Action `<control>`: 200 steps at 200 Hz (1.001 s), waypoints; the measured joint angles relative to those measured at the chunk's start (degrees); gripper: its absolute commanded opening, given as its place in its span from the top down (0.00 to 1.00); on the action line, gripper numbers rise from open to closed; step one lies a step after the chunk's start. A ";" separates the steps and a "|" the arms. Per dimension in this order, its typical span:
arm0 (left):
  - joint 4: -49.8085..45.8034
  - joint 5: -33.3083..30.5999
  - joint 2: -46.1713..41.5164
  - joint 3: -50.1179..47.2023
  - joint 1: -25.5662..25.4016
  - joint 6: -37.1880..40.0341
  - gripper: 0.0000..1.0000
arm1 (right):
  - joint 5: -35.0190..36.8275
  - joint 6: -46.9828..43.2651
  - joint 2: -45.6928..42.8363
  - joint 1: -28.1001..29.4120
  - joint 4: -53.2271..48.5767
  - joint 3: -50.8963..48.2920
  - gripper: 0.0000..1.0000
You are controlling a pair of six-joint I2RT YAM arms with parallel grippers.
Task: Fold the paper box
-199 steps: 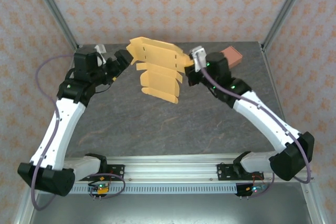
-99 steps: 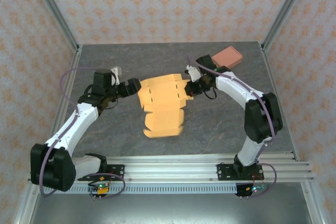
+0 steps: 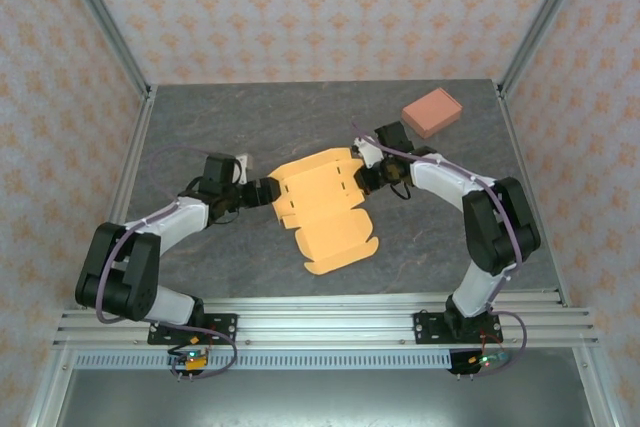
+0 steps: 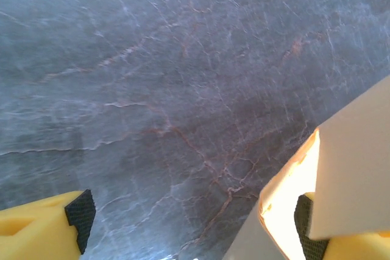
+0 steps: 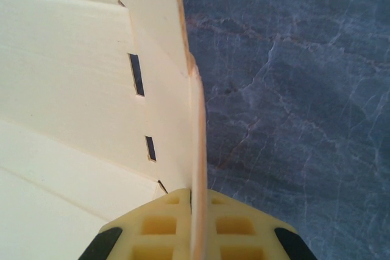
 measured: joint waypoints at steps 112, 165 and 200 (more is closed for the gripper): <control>0.50 4.00 3.58 4.68 -4.20 6.80 1.00 | 8.79 22.88 -13.31 -0.96 20.70 -15.76 0.31; 4.50 -7.04 -4.46 0.22 -7.98 9.44 1.00 | 17.79 54.62 -27.17 -0.98 5.99 -7.34 0.01; 7.63 -15.52 -6.91 -2.82 -11.08 11.34 1.00 | 12.74 75.38 -20.94 1.77 -5.05 4.13 0.01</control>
